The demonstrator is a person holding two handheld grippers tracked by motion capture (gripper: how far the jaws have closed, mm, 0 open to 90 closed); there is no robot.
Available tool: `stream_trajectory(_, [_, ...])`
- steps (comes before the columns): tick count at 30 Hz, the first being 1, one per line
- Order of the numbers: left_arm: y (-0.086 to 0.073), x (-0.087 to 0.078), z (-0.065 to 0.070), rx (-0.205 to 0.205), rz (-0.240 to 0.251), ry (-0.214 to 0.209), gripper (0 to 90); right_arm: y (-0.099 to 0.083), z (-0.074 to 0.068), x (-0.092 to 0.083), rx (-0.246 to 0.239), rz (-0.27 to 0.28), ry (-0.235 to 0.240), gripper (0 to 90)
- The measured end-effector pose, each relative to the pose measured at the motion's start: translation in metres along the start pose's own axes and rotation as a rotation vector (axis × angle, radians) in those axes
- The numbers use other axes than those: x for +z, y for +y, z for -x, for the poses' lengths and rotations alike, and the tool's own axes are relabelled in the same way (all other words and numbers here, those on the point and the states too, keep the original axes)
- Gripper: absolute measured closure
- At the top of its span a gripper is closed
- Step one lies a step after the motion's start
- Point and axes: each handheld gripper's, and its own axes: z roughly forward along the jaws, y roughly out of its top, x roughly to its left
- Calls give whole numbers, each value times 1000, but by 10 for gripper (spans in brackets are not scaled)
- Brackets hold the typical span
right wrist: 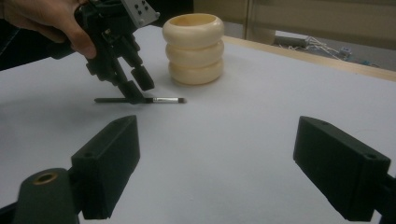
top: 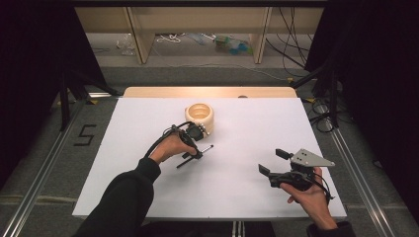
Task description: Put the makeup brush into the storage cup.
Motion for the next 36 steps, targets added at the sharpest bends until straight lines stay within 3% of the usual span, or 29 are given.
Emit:
stream_trajectory(1, [0, 0, 0, 2, -2, -3, 561, 1, 0, -3, -9, -31, -16, 158])
stream_trajectory(3, [1, 0, -1, 2, -5, -5, 573, 1, 1, -3, -17, -37, -18, 158])
stream_trajectory(4, [1, 0, -1, 0, -7, -6, 584, 0, 1, 0, -21, -7, -21, 158])
stream_trajectory(5, [0, 1, -1, -3, -10, -5, 597, 1, 0, -3, -13, -36, -18, 158])
stream_trajectory(7, [0, 1, -1, -11, -17, -5, 604, 1, 0, -3, -10, -39, -16, 158])
stream_trajectory(8, [0, 1, -1, -12, -20, -8, 618, 0, 0, 0, -14, -13, -12, 158])
stream_trajectory(12, [4, 0, 0, -1, -36, -15, 650, 1, 0, -2, -15, -42, -16, 158])
stream_trajectory(13, [4, 0, 0, -1, -36, -15, 659, 0, 0, 0, -2, -16, -3, 158])
stream_trajectory(15, [5, 1, 1, 8, -62, -19, 668, 0, 0, 0, -7, -18, -14, 158])
stream_trajectory(18, [6, 5, 2, -14, -65, -24, 698, 1, 0, -3, -13, -40, -14, 158])
stream_trajectory(24, [6, 4, -1, 7, -91, -22, 764, 1, 0, -3, -12, -38, -8, 158])
stream_trajectory(25, [6, 4, 0, 15, -91, -17, 776, 0, -1, 1, -3, -8, 6, 158])
stream_trajectory(31, [6, 4, -1, 7, -91, -17, 815, 1, 0, -3, -5, -46, -5, 158])
stream_trajectory(36, [9, 5, 2, 40, -112, 2, 829, -1, 0, 1, 6, -7, 12, 159])
